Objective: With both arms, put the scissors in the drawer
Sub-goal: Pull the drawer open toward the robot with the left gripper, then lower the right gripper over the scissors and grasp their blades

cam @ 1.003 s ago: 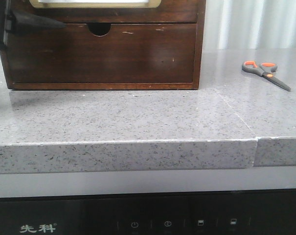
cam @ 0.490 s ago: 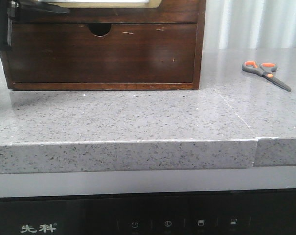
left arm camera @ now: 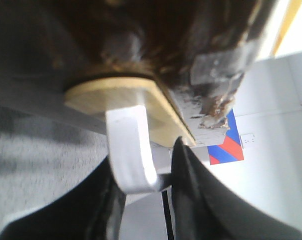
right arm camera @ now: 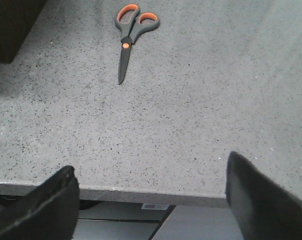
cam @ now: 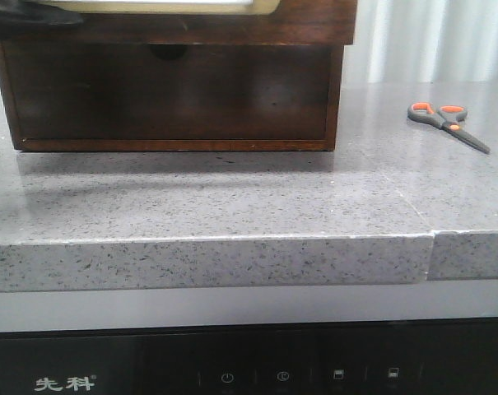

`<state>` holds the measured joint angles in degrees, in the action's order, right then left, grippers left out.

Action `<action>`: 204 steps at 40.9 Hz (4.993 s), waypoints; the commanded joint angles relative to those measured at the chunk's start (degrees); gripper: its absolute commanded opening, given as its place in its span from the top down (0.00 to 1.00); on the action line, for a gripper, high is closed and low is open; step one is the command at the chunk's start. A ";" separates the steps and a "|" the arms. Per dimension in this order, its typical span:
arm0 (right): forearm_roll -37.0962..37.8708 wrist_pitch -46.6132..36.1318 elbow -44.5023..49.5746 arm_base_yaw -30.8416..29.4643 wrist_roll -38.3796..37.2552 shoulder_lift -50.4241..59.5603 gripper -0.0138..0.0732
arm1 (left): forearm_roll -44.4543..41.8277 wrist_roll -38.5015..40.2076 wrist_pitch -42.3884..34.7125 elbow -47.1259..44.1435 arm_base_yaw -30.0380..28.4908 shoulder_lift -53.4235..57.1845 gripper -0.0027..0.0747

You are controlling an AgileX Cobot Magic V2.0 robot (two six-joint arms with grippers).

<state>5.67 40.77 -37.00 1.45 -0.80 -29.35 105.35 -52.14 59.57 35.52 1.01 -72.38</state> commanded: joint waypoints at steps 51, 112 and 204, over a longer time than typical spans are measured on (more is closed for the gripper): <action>1.14 -4.75 -1.74 -0.23 0.29 -0.79 0.13 | -41.26 19.96 2.19 -1.57 0.32 38.04 0.26; -6.56 8.62 -32.51 -0.23 0.29 -44.31 0.14 | -95.25 48.00 -15.50 19.45 41.67 41.02 0.26; -6.84 23.26 -75.15 -0.70 2.80 -84.43 0.78 | -95.29 48.00 -15.70 19.33 41.67 41.02 0.26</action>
<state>-1.05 65.37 -110.52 1.01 1.51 -120.21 9.17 -4.64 48.73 53.11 42.30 -31.02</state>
